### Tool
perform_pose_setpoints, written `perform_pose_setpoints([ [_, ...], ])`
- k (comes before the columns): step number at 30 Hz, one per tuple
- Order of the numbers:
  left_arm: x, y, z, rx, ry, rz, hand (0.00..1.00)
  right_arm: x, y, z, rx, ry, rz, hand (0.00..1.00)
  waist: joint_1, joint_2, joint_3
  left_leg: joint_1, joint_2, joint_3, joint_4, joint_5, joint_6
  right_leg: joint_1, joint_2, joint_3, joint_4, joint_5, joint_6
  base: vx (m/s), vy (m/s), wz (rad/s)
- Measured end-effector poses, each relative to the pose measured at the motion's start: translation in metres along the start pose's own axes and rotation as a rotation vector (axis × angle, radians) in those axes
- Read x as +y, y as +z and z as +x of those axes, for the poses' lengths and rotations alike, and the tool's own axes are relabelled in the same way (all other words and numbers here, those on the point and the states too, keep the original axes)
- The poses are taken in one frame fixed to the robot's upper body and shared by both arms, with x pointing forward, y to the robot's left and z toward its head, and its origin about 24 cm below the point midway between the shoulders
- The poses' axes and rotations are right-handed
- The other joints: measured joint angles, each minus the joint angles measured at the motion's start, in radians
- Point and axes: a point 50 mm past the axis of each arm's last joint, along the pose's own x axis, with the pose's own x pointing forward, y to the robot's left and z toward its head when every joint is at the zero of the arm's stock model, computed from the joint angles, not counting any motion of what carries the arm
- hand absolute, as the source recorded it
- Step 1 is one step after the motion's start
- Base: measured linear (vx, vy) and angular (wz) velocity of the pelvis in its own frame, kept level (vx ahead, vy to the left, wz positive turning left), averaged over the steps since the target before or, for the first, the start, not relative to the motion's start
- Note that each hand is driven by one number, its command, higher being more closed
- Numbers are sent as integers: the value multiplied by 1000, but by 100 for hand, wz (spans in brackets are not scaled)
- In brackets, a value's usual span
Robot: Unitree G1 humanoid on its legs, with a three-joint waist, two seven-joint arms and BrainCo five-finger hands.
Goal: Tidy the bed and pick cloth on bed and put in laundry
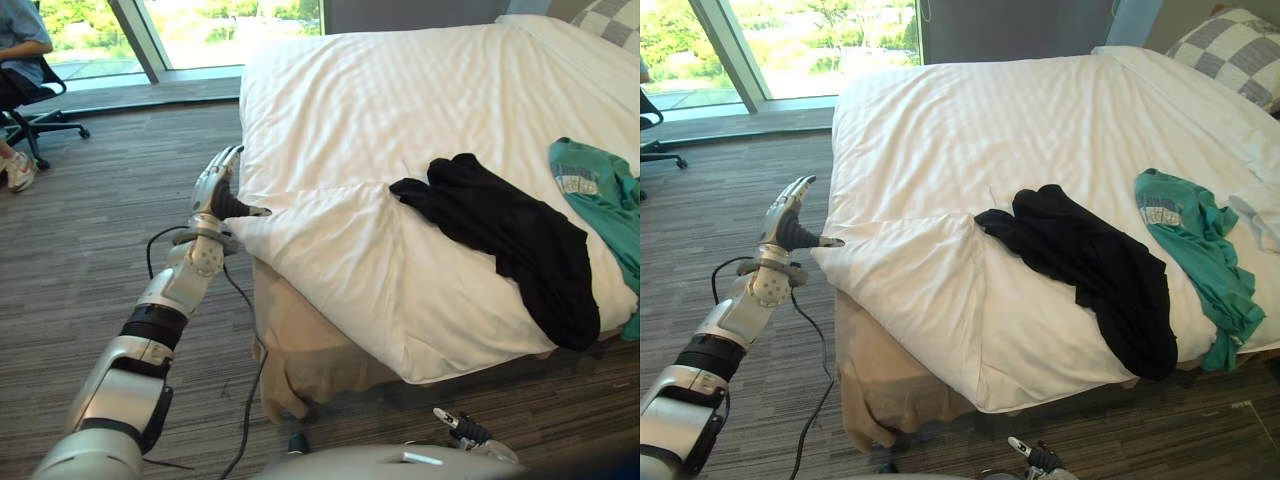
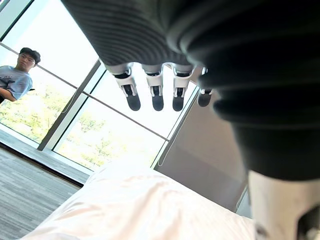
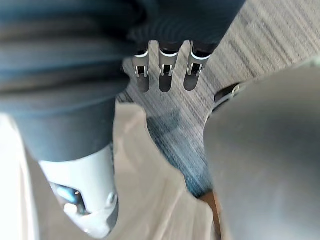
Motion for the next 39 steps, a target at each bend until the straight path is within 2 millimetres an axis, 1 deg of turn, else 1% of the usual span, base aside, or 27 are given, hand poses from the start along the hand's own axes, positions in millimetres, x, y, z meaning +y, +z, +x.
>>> perform_pose_setpoints([
  [1, -1, 1, 1, -2, -7, 2, 0, -1, 0, 0, -2, -4, -1, 0, -5, 6, -3, -8, 3, 4, 0, 1, -1, -9, 2, 0, 1, 2, -2, -44, -28, -6],
  [4, -6, 16, 8, -50, -26, -9, 0, -7, 9, 0, -27, -27, -11, 0, -19, 44, 3, -58, 2, 15, 0, 9, -1, -58, 3, 4, 3, 3, -1, -32, -16, -9],
  [6, -10, 19, 9, -64, -41, -5, 0, -8, 12, 0, -36, -32, -15, 0, -41, 58, 11, -66, 0, 16, 0, 14, 2, -66, 3, 8, 3, 3, -1, -58, -9, -7],
  [7, -14, 21, 8, -68, -52, -9, 0, -9, 14, 0, -46, -35, -18, 0, -56, 71, 18, -65, 0, 20, 0, 15, 2, -71, 3, 30, 3, 3, -1, -61, 2, -18],
  [10, -21, 33, 10, -99, -62, -42, 0, -12, 20, -1, -70, -53, -32, 0, -74, 99, 33, -82, -4, 43, 0, 35, 5, -99, 0, 52, 3, 3, -1, -91, 4, -25],
  [11, -22, 34, 10, -105, -65, -43, 0, -13, 21, -1, -73, -56, -38, 0, -77, 101, 35, -85, -5, 43, 0, 39, 5, -102, 0, 52, 3, 3, -1, -123, -3, -14],
  [13, -31, 42, 9, -129, -106, -81, 0, -15, 24, -1, -91, -64, -57, 0, -104, 123, 51, -101, -7, 44, -1, 57, 7, -120, -4, 56, 1, 2, -1, -135, -7, -9],
  [14, -34, 44, 9, -132, -113, -86, 0, -15, 24, -2, -91, -65, -58, 0, -107, 128, 54, -101, -6, 44, -1, 58, 8, -120, -4, 56, 0, 2, -1, -179, -8, -14],
  [15, -41, 49, 7, -147, -147, -89, 0, -16, 24, -2, -91, -67, -77, 0, -118, 141, 64, -104, -6, 44, -4, 59, 8, -124, -5, 56, -1, -9, 1, -156, -13, -15],
  [17, -44, 51, 6, -149, -170, -86, 0, -15, 27, -2, -106, -69, -79, 0, -131, 139, 67, -120, -18, 44, -7, 58, 7, -142, -17, 58, -2, -61, 15, -175, -32, -11],
  [18, -49, 53, 6, -131, -196, -87, 0, -14, 30, -2, -123, -67, -77, 0, -148, 160, 86, -132, -11, 41, -7, 58, 7, -154, -17, 54, 4, -73, 30, -262, -33, 1],
  [19, -60, 53, 2, -94, -257, -65, 0, -18, 31, -3, -125, -82, -79, 0, -156, 174, 99, -130, 0, 43, -7, 52, 5, -161, -11, 48, 11, -76, 30, -272, -33, 1],
  [20, -66, 51, -1, -69, -286, -49, 0, -21, 30, -3, -124, -90, -79, 0, -157, 177, 102, -130, 6, 45, -7, 47, 3, -167, -5, 49, 14, -77, 34, -216, -3, -7],
  [21, -77, 45, -6, 2, -339, -7, 0, -26, 29, -5, -125, -107, -75, 0, -162, 189, 103, -129, 17, 50, -7, 15, -3, -172, 6, 47, 14, -84, 40, -131, 3, -6],
  [22, -81, 42, -9, 43, -360, 25, 0, -27, 28, -5, -129, -114, -70, 0, -164, 190, 103, -131, 20, 60, -7, 7, -2, -174, 5, 45, 15, -84, 41, -120, 29, -8],
  [23, -89, 32, -15, 139, -388, 82, 0, -27, 30, -7, -143, -118, -68, 0, -167, 189, 103, -136, 19, 83, -7, -14, -6, -185, -1, 46, 15, -81, 47, -78, 40, -12],
  [24, -97, 19, -22, 249, -410, 126, 0, -27, 33, -7, -160, -121, -62, 0, -169, 189, 103, -153, 19, 105, -7, -21, -6, -203, -1, 52, 19, -76, 55, -66, 33, -14],
  [25, -100, 12, -26, 311, -412, 138, 0, -26, 35, -8, -171, -121, -55, 0, -169, 189, 103, -167, 19, 113, -7, -21, -6, -214, -1, 56, 24, -74, 58, -43, 21, -12],
  [26, -102, 1, -33, 424, -377, 154, 100, -21, 40, -8, -194, -110, -38, 0, -169, 186, 105, -191, 19, 132, -7, -22, -6, -254, -3, 62, 40, -72, 62, -17, 16, -8],
  [27, -102, -5, -36, 507, -328, 165, 100, -15, 45, -7, -217, -93, -13, 0, -167, 176, 117, -212, 18, 154, -6, -24, -2, -291, -12, 69, 66, -75, 67, -11, 16, -7],
  [28, -101, -7, -38, 539, -298, 176, 100, -12, 47, -7, -228, -85, 1, 0, -164, 169, 125, -222, 19, 161, -7, -26, -3, -311, -14, 81, 82, -78, 66, 7, 12, -11],
  [29, -100, -8, -38, 582, -224, 192, 100, -4, 51, -7, -250, -61, 32, 0, -149, 152, 139, -243, 16, 182, -7, -26, -3, -352, -19, 100, 118, -86, 69, 36, 14, -10],
  [30, -98, -3, -36, 587, -139, 202, 100, -2, 54, -8, -274, -58, 72, 0, -141, 142, 152, -254, 8, 191, -6, -23, -3, -381, -33, 110, 155, -94, 75, 53, 12, -8],
  [31, -97, 0, -34, 586, -103, 204, 100, -1, 56, -9, -285, -59, 87, 0, -138, 138, 155, -256, 6, 204, -6, -16, -3, -395, -38, 113, 176, -104, 74, 76, -4, -1],
  [32, -96, 5, -32, 608, -42, 179, 100, 0, 59, -10, -306, -56, 113, 0, -131, 137, 158, -257, 2, 219, -6, 11, 1, -417, -49, 119, 221, -127, 73, 94, -25, -4],
  [34, -93, 11, -27, 640, 38, 130, 100, 7, 67, -12, -354, -29, 152, 0, -117, 131, 162, -259, -13, 242, -6, 20, 4, -457, -62, 142, 284, -159, 68, 128, -44, -11],
  [39, -90, 12, -18, 665, 104, 68, 100, 15, 72, -14, -386, 6, 164, 0, -95, 129, 163, -261, -6, 267, -6, 20, 4, -465, -61, 136, 300, -172, 54, 100, -65, -4],
])
